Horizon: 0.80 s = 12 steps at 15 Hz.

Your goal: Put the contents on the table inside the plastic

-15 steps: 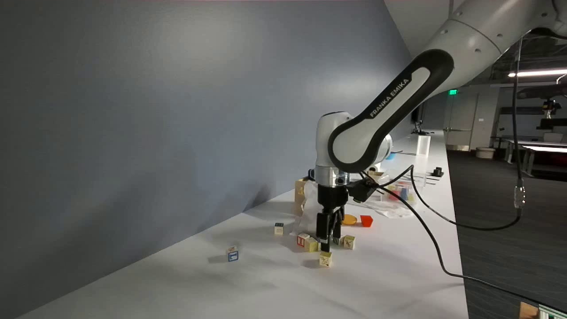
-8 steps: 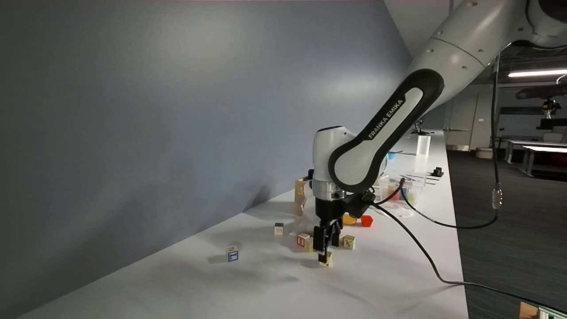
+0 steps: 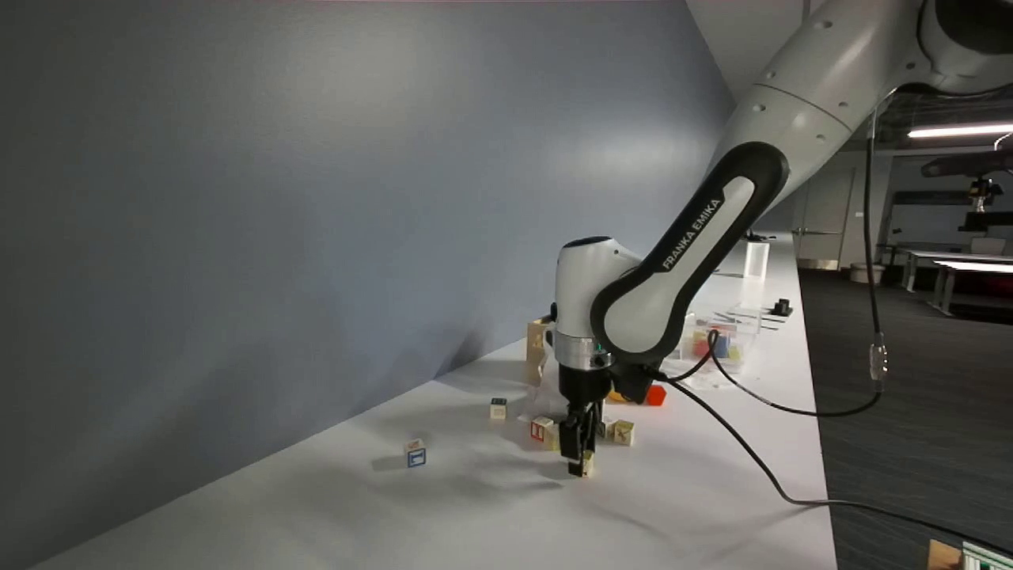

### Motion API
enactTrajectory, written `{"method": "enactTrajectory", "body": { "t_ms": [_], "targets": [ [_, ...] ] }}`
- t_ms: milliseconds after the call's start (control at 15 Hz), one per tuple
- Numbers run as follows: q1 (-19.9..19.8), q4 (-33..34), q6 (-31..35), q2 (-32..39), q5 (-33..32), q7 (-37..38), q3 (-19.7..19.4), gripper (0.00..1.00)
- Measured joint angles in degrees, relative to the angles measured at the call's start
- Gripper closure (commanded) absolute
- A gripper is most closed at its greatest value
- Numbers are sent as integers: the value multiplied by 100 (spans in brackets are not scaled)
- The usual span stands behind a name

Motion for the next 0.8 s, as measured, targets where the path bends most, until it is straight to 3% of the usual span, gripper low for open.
{"method": "enactTrajectory", "body": {
  "t_ms": [200,467,800],
  "targets": [
    [13,7,26,-5,-70,16,-3,89],
    [13,-22,-16,-337,84,0,29,91],
    [-77,-194,-573,-1631,481,18,-6,91]
  ]
}}
